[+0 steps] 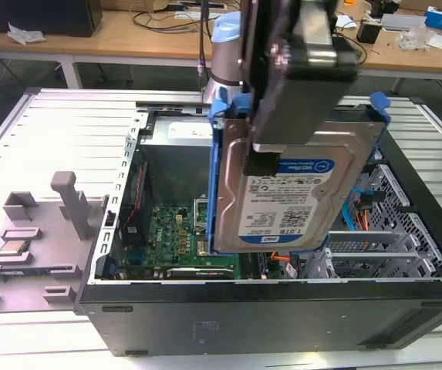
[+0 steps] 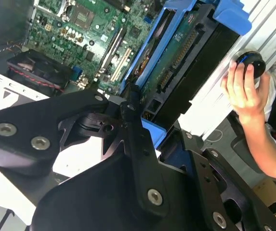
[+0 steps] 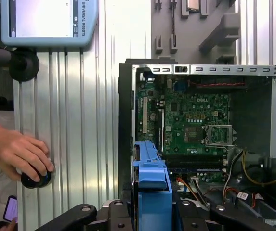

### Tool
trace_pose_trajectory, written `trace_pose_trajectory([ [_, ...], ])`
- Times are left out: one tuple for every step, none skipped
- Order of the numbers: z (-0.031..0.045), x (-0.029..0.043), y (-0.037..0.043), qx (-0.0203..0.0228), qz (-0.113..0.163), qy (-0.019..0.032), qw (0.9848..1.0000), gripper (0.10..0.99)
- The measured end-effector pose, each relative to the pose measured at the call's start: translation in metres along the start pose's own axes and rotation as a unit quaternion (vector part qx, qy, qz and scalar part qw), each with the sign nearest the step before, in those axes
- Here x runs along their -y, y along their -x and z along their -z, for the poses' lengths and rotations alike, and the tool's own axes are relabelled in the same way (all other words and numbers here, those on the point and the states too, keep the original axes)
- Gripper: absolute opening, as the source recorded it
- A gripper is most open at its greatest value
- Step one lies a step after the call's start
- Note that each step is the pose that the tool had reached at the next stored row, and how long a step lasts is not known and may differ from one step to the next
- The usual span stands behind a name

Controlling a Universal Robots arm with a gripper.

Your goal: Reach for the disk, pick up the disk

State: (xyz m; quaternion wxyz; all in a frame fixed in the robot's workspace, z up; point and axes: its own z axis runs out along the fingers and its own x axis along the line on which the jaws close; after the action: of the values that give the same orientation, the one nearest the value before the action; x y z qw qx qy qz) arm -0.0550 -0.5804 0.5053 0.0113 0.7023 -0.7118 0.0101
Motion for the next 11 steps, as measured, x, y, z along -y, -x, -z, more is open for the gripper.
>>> trace_pose_trajectory([
  [0.0000, 0.0026, 0.0000, 0.0000, 0.000, 0.0000, 1.0000, 0.365],
  [0.0000, 0.0043, 0.0001, -0.0001, 0.000, 0.0001, 1.0000, 0.365],
  [0.0000, 0.0071, 0.0001, 0.0000, 0.000, 0.0001, 1.0000, 0.365],
  [0.0000, 0.0125, 0.0002, 0.0000, 0.000, 0.0002, 1.0000, 0.365],
  [0.0000, 0.0160, 0.0002, -0.0001, 0.000, 0.0002, 1.0000, 0.365],
  [-0.0001, 0.0183, 0.0002, 0.0000, 0.000, 0.0002, 1.0000, 0.365],
  [-0.0001, 0.0205, 0.0003, 0.0000, 0.000, 0.0003, 1.0000, 0.365],
  [0.0000, 0.0226, 0.0003, -0.0001, 0.000, 0.0003, 1.0000, 0.365],
  [0.0000, 0.0249, 0.0004, -0.0001, 0.000, 0.0003, 1.0000, 0.365],
  [-0.0001, 0.0266, 0.0004, 0.0000, 0.000, 0.0003, 1.0000, 0.365],
  [-0.0001, 0.0292, 0.0004, 0.0000, 0.000, 0.0003, 1.0000, 0.365],
])
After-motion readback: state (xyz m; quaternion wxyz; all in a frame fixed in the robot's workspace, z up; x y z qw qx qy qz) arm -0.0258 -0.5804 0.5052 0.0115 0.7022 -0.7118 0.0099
